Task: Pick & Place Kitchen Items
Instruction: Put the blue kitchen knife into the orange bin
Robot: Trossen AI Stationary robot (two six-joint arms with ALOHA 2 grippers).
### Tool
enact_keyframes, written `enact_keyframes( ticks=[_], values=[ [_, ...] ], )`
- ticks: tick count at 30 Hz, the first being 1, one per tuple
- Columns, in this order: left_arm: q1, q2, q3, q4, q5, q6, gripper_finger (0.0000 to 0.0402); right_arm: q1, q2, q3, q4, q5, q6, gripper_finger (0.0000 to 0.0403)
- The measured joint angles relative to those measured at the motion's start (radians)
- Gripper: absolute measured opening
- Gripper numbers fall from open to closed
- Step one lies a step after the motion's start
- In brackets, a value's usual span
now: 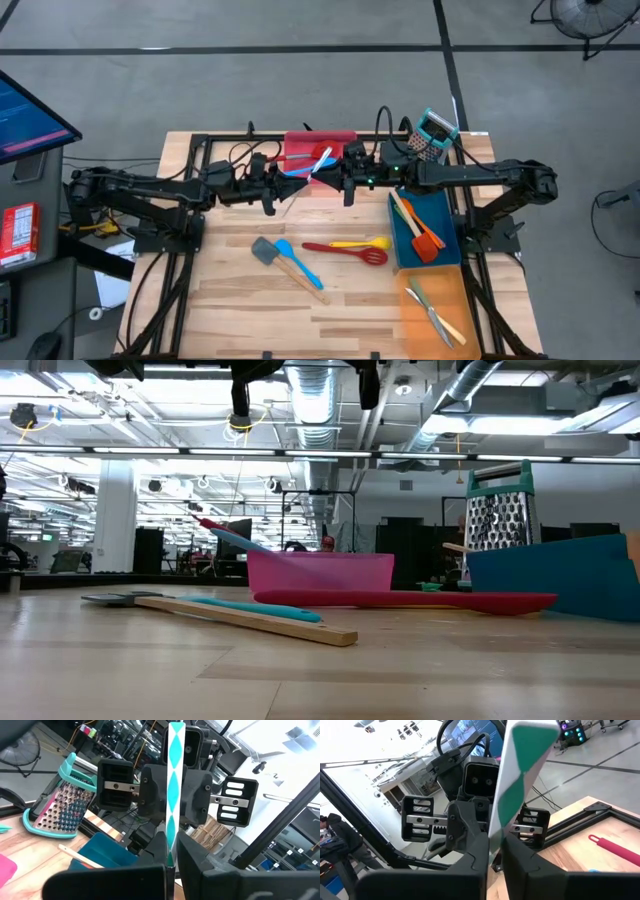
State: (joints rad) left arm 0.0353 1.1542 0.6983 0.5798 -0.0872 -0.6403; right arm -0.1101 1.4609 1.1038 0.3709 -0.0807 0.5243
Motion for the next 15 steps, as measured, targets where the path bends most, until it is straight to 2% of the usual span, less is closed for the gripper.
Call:
enact_keyframes(
  ticks=[6,15],
  values=[
    [0.000,-0.001,0.000,-0.002,0.000,-0.001,0.0010,0.000,0.000,0.000,0.004,0.003,0.000,0.0008],
    [0.000,-0.002,0.000,-0.008,0.003,-0.019,0.0064,0.000,-0.001,0.000,0.015,0.010,-0.003,0.0013]
  ],
)
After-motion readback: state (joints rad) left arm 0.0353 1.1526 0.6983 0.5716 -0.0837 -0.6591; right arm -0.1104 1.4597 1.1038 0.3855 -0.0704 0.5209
